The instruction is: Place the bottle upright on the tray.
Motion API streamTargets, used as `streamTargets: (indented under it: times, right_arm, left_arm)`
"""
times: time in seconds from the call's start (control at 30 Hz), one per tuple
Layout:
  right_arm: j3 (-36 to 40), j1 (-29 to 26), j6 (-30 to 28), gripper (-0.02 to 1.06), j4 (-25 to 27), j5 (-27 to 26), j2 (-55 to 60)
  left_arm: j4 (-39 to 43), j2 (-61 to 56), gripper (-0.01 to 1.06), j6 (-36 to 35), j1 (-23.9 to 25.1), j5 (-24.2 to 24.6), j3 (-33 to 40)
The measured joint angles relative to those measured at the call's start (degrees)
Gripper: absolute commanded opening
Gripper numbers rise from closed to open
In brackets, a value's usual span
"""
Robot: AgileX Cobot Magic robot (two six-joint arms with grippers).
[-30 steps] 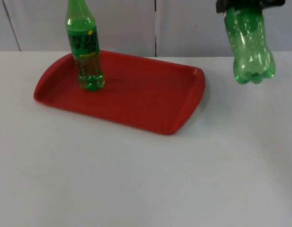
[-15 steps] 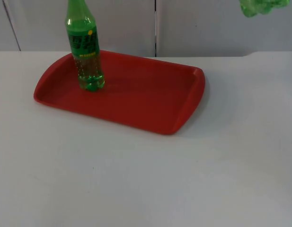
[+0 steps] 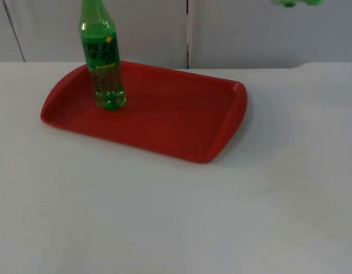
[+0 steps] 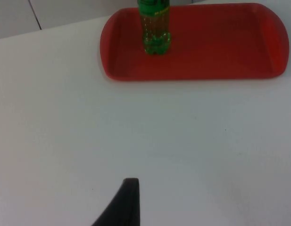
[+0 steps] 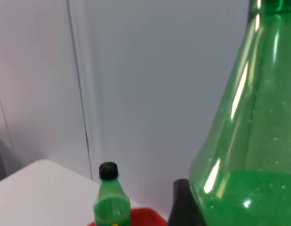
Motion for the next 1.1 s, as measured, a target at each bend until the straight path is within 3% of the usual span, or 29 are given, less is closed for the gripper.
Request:
streamTargets:
  times: [0.07,0.13,0.37,0.57,0.87,1.03,1.1]
  right_arm:
    - [4.5,0.0,-0.1,0.00,0.0,-8.5,0.1]
    - [6.9,0.0,-0.1,0.00,-0.1,-13.5,0.6]
    - [7.5,0.0,0.5,0.00,-3.2,-15.9,1.5]
    - [7.5,0.0,5.9,0.00,-3.6,-16.6,1.5]
    - [7.5,0.0,5.1,0.00,-3.9,-17.6,4.0]
    - [7.5,0.0,4.7,0.00,-3.9,-25.2,9.4]
    - [7.5,0.0,3.9,0.00,-3.7,-32.0,13.2]
  left_arm:
    - [0.0,0.0,1.05,0.0,0.0,0.0,0.0]
    - [0.0,0.0,1.05,0.0,0.0,0.0,0.0]
    - [0.0,0.0,1.05,0.0,0.0,0.0,0.0]
    - [0.0,0.0,1.05,0.0,0.0,0.0,0.0]
    - [0.0,0.0,1.05,0.0,0.0,0.0,0.0]
    - [0.0,0.0,1.05,0.0,0.0,0.0,0.0]
    - [0.0,0.0,1.05,0.0,0.0,0.0,0.0]
